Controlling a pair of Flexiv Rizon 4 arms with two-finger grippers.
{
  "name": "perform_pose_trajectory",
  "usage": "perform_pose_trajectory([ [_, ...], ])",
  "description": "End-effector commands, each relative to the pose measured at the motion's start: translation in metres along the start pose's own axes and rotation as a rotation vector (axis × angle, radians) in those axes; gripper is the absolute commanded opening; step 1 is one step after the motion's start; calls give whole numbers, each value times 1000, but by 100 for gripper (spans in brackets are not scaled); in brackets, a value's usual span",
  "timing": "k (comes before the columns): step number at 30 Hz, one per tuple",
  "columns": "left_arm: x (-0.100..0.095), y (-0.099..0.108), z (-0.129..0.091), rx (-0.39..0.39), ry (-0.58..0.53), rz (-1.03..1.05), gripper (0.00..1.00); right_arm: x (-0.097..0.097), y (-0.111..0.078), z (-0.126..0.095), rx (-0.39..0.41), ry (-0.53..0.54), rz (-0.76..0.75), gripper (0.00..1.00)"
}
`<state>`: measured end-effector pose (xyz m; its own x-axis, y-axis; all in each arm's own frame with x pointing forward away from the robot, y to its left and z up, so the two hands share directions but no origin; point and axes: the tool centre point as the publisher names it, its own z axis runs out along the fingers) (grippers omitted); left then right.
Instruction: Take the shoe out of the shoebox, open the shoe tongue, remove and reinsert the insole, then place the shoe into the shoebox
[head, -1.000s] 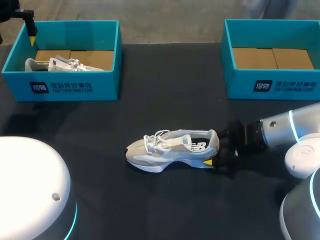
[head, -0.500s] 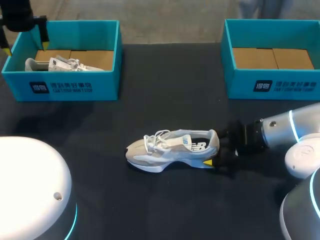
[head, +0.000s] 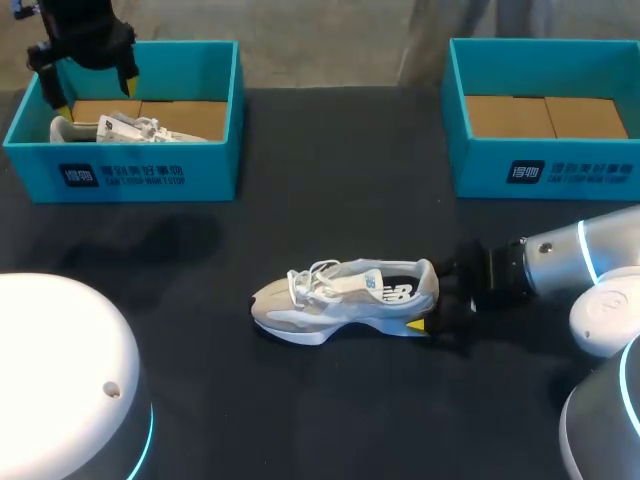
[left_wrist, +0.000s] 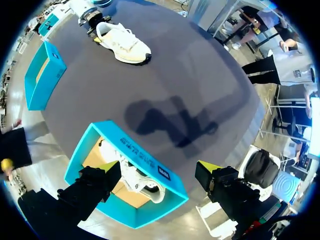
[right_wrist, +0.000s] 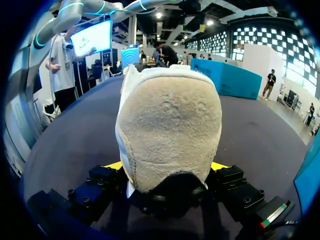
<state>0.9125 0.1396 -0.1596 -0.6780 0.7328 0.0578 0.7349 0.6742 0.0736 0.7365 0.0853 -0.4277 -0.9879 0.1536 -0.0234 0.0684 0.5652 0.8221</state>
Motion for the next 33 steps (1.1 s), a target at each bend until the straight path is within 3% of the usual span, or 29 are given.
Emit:
perform_pose_trajectory([
  [1,3,0,1,-3,-5,1,100,1,2,1,7,0,1,0],
  [11,3,0,1,-3,-5,1,100,1,2,1,7,0,1,0],
  [17,-9,-14,3,-11,-6,-228,100,1,2,1,7,0,1,0],
  [23,-18,-44,-1,-13,-42,-469,100,1,2,1,7,0,1,0],
  [24,-22,-56,-3,1,-36,-588,100,1,2,1,7,0,1,0],
  [26,-22,-60,-3,7,-35,-624,100,1,2,1,7,0,1,0],
  [33,-32,-112,-6,38,-35,-1009,100,1,2,1,7,0,1,0],
])
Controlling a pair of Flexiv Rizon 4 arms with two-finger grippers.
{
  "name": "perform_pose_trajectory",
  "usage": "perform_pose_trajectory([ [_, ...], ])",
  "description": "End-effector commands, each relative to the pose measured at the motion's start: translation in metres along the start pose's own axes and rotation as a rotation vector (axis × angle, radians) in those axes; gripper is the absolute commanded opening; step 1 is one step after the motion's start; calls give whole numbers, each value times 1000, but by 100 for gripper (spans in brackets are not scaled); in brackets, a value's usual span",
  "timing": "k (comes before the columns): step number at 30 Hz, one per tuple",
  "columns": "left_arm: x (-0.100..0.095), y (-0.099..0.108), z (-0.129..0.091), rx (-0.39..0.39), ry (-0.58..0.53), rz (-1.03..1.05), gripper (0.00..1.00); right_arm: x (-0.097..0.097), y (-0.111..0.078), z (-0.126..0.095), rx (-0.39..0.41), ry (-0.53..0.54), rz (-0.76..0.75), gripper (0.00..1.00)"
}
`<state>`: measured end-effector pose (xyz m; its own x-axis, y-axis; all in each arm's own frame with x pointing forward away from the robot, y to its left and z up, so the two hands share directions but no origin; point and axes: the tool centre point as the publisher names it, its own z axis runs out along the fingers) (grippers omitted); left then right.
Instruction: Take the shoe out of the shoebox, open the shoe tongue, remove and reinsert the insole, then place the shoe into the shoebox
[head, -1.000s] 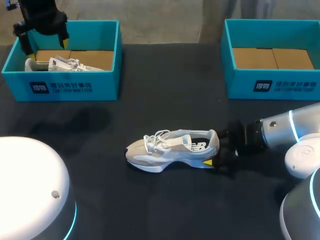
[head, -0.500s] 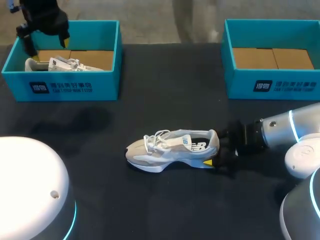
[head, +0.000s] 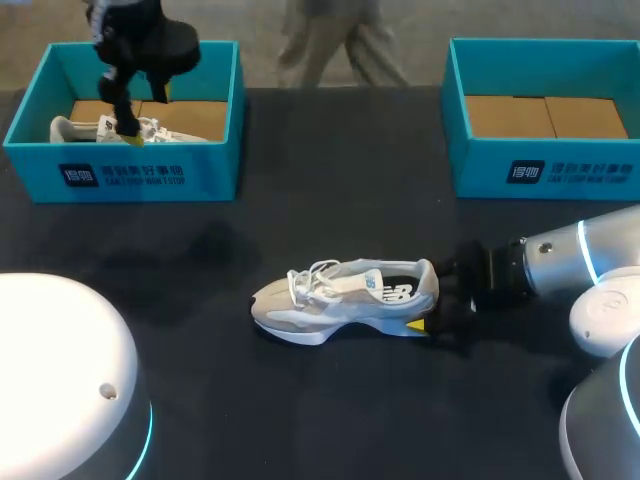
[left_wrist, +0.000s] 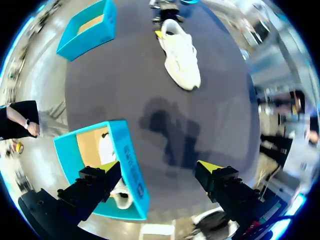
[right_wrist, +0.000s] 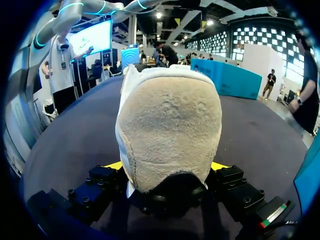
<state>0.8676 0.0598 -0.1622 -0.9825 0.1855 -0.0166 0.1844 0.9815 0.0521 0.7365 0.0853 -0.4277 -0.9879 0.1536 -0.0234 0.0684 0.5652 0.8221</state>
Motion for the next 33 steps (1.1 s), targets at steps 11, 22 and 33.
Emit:
perform_pose_trajectory([
  [11,54,-77,7,11,-10,-767,100,1,2,1,7,0,1,0],
  [22,85,-115,14,69,21,-930,100,1,2,1,7,0,1,0],
  [33,85,-115,14,69,21,-930,100,1,2,1,7,0,1,0],
])
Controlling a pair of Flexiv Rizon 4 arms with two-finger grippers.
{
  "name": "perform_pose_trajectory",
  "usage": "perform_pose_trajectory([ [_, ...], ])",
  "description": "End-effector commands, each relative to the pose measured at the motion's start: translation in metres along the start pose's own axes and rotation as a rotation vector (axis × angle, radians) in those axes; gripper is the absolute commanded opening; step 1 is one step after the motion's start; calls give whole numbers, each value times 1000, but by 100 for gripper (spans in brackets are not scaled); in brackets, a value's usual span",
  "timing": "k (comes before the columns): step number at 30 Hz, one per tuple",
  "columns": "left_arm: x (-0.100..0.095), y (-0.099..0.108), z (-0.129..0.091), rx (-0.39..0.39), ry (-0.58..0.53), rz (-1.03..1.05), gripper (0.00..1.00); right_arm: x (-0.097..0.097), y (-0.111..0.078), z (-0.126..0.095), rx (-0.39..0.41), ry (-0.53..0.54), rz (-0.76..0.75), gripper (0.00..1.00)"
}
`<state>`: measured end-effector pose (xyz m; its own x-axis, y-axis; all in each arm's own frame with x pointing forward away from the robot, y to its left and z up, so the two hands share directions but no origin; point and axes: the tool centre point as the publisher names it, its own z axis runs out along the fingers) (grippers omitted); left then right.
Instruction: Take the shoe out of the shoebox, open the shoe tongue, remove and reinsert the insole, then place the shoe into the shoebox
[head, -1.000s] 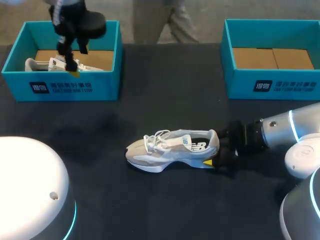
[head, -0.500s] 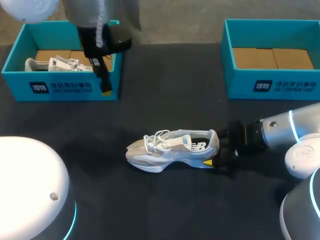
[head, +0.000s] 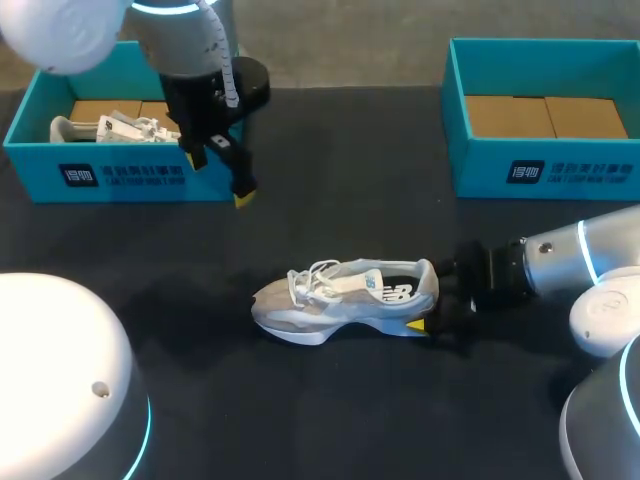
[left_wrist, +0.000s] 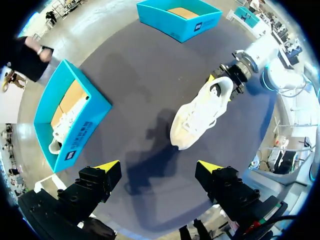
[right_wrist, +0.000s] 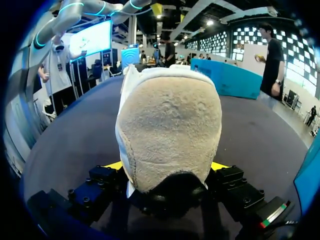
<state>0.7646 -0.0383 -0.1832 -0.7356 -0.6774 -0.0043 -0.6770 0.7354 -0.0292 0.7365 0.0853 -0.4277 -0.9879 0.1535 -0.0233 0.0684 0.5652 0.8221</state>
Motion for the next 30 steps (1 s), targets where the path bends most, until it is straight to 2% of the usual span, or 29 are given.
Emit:
perform_pose_trajectory([
  [1,-1,2,0,4,1,1,100,1,2,1,7,0,1,0],
  [7,-1,2,0,4,1,1,100,1,2,1,7,0,1,0],
  [11,2,3,-1,24,-9,-187,100,1,2,1,7,0,1,0],
  [21,33,-1,18,63,-50,-393,100,1,2,1,7,0,1,0],
  [23,48,-7,27,73,-55,-424,100,1,2,1,7,0,1,0],
  [30,75,-24,46,82,-23,-504,100,1,2,1,7,0,1,0],
])
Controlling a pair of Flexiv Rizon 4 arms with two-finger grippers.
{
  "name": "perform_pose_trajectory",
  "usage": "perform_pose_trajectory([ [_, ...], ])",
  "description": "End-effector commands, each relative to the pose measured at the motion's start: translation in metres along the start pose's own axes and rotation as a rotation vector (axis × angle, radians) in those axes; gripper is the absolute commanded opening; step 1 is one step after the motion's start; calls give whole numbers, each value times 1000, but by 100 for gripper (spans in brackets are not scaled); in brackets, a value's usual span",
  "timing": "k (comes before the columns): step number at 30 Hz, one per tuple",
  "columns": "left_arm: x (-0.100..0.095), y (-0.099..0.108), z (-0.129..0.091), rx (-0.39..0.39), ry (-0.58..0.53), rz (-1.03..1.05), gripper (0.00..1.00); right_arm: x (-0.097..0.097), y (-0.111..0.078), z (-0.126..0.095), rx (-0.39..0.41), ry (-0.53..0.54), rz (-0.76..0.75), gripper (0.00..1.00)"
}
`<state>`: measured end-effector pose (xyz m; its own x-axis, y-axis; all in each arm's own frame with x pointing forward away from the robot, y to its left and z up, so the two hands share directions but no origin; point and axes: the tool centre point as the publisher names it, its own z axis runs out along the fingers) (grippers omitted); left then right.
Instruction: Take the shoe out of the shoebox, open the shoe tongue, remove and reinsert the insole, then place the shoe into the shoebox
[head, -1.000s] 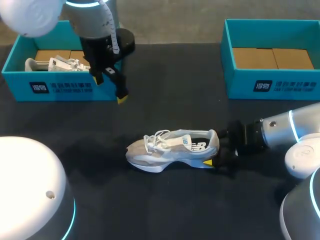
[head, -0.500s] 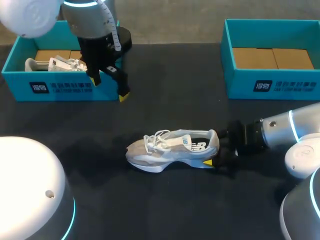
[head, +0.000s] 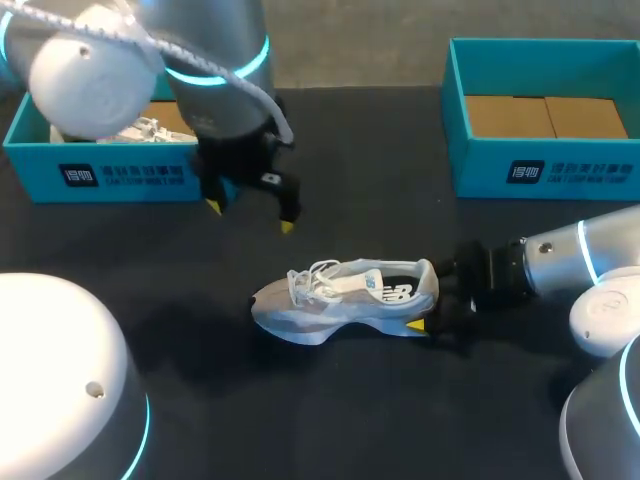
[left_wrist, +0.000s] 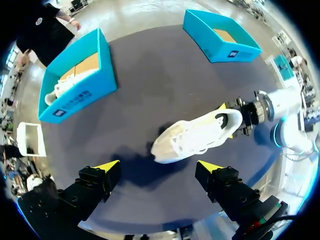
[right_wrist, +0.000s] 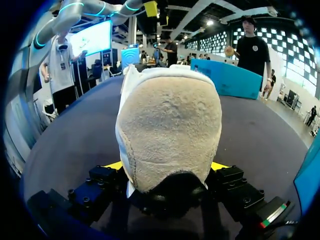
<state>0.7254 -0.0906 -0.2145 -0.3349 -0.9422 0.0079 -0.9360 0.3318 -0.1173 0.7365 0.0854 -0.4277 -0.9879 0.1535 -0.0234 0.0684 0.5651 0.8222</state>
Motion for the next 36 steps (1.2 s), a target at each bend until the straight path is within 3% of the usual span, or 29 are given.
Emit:
perform_pose_trajectory([
  [1,21,-6,19,-3,-4,-28,100,1,2,1,8,0,1,0],
  [21,105,-27,71,-25,-9,-51,100,1,2,1,8,0,1,0],
  [36,136,-29,100,-40,-46,-58,100,1,2,1,8,0,1,0],
])
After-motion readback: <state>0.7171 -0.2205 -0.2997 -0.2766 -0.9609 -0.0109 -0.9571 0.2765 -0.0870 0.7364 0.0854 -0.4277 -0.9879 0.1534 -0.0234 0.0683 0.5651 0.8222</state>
